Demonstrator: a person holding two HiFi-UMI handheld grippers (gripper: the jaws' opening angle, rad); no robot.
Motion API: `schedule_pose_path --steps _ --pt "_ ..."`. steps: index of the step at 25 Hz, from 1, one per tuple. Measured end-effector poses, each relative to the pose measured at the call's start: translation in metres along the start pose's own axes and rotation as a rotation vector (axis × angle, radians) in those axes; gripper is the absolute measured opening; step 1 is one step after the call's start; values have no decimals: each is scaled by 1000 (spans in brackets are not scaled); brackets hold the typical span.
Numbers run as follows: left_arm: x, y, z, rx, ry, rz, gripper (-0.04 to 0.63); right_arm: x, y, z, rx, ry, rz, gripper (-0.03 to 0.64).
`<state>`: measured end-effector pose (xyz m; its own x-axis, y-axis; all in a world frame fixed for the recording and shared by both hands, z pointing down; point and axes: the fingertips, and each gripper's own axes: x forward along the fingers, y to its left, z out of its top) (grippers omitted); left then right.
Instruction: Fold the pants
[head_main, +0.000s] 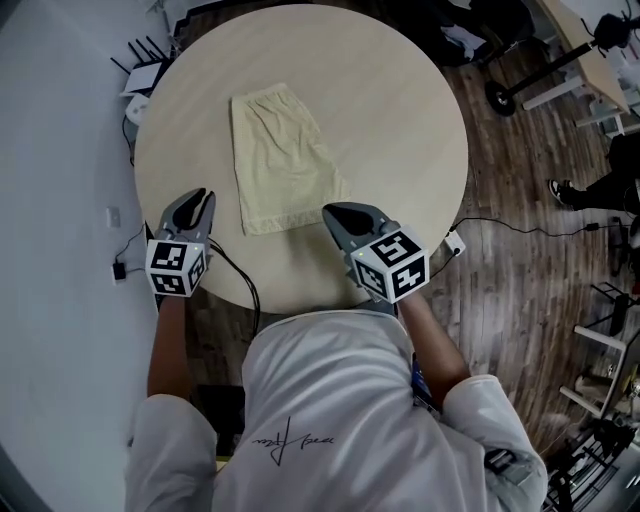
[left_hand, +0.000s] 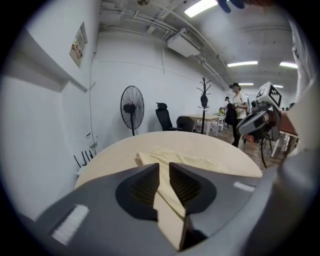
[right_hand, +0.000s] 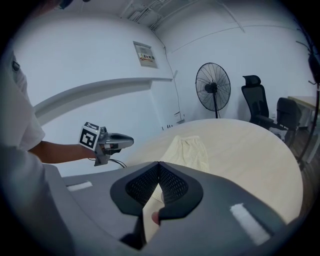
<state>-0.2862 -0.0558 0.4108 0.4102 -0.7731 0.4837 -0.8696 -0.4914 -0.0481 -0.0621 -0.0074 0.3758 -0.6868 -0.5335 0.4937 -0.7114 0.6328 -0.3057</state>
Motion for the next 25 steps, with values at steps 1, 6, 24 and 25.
schedule_pose_path --steps 1,6,24,25 --pt "-1 -3 -6 -23 10 8 120 -2 -3 -3 4 6 -6 -5" --pt "-5 -22 -34 -106 46 23 118 -9 -20 -18 22 41 -41 -5" --pt "11 -53 -115 -378 186 61 113 8 -74 -87 151 175 -180 -5" --pt "12 -53 -119 -398 191 64 114 9 -76 -90 157 181 -186 -5"
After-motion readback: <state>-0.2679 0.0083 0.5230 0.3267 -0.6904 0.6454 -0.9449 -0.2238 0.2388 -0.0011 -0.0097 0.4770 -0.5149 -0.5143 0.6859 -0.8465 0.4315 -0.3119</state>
